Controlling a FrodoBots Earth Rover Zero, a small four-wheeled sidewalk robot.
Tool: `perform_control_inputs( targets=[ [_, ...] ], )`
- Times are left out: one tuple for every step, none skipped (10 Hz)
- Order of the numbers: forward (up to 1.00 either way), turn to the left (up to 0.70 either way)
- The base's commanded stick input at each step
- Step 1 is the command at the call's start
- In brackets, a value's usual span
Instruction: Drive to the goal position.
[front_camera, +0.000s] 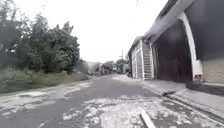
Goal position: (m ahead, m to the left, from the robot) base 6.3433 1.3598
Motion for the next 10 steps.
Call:
perform_control_inputs(
  targets=[
    [0.5,0.0],
    [0.5,0.0],
    [0.5,0.0],
    [0.5,0.0],
    [0.5,0.0],
    [0.5,0.0],
    [0.5,0.0],
    [0.5,0.0],
    [0.5,0.0],
    [0.5,0.0]
  ],
)
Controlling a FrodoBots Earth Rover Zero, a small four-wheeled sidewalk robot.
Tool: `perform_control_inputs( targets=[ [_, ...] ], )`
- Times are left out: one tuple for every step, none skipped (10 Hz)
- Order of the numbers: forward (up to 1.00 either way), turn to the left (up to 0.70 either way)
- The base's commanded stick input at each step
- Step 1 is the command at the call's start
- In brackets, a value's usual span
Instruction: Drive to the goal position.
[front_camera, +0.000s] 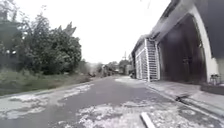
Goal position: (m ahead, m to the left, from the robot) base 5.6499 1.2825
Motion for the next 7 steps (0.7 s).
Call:
perform_control_inputs(
  targets=[
    [0.5,0.0],
    [0.5,0.0],
    [0.5,0.0],
    [0.5,0.0],
    [0.5,-0.18],
    [0.5,-0.43],
    [0.5,-0.5]
  ],
)
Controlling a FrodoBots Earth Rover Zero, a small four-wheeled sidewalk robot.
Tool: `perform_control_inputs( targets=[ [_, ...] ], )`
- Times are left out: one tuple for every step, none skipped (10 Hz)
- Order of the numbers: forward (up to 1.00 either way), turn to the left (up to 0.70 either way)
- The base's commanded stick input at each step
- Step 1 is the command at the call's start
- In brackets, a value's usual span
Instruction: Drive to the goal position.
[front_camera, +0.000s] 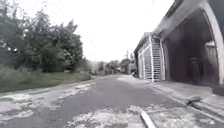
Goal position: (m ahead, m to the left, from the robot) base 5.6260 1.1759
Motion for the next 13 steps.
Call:
perform_control_inputs(
  targets=[
    [0.5,-0.5],
    [0.5,-0.5],
    [0.5,-0.5],
    [0.5,-0.5],
    [0.5,-0.5],
    [0.5,-0.11],
    [0.5,0.0],
    [0.5,-0.06],
    [0.5,-0.11],
    [0.5,-0.17],
    [0.5,-0.23],
    [0.5,-0.28],
    [0.5,-0.34]
  ],
)
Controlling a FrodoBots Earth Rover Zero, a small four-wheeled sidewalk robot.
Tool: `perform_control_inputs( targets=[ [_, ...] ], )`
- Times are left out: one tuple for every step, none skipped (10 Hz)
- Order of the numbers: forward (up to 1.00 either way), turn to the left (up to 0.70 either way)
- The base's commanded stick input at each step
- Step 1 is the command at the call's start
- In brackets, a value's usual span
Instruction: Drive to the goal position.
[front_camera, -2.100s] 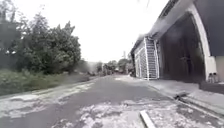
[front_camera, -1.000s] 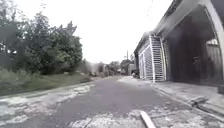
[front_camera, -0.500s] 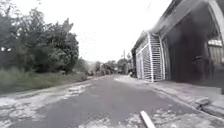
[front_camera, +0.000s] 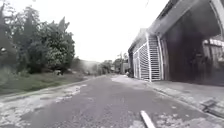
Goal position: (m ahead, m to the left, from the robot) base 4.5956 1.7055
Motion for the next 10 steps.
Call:
perform_control_inputs(
  targets=[
    [0.5,-0.4],
    [0.5,-0.46],
    [0.5,-0.5],
    [0.5,-0.5],
    [0.5,-0.5],
    [0.5,-0.5],
    [0.5,-0.5],
    [0.5,-0.5],
    [0.5,-0.5],
    [0.5,-0.5]
  ],
)
